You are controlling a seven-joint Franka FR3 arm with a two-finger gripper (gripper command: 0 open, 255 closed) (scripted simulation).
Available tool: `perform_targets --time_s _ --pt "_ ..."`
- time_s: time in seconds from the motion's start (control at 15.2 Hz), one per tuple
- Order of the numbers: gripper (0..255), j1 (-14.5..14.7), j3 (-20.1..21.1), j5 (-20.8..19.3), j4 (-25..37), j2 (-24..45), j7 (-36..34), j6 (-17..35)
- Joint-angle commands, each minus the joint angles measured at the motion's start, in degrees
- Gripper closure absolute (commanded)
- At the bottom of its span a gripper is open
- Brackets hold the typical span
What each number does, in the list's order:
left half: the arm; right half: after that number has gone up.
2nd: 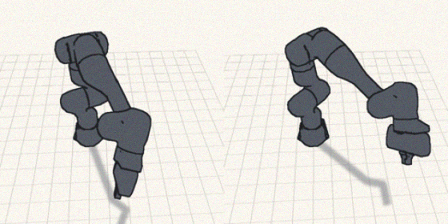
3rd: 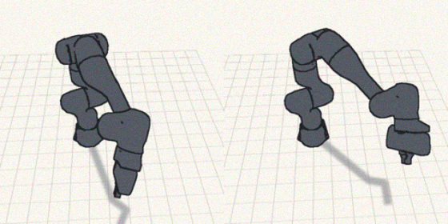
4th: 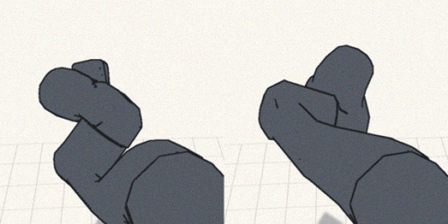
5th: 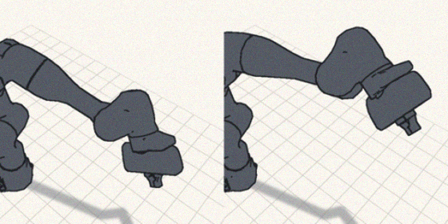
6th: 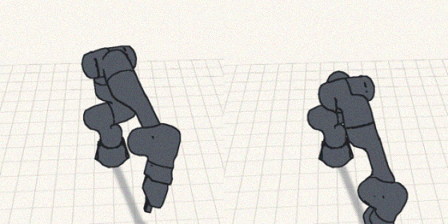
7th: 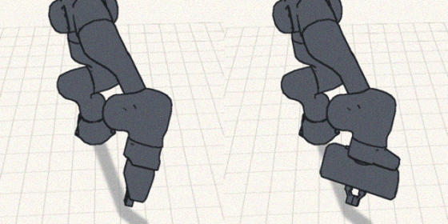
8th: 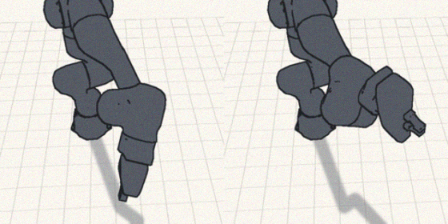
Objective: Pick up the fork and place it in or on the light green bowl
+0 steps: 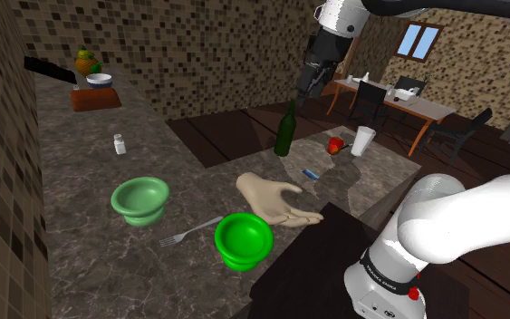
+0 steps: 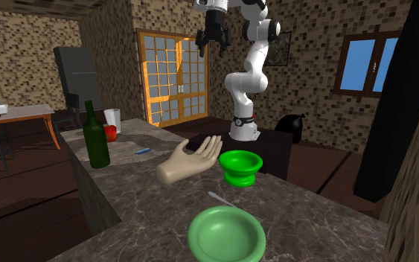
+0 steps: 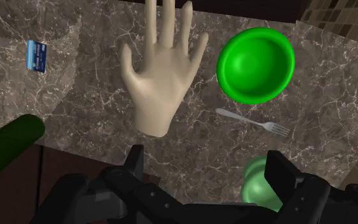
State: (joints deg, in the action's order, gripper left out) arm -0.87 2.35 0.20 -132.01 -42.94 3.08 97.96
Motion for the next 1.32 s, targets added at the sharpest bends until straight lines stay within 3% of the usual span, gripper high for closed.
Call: perform_targets --time_s 0.0,0.59,1.25 --pt "0 0.0 0.0 0.0 0.0 0.0 0.0 0.0" --pt "0 4.3 0.0 0.8 -5.3 11.8 8.6 16.1" --pt "0 8.7 1.0 1.9 -5.2 29.3 18.2 32.2"
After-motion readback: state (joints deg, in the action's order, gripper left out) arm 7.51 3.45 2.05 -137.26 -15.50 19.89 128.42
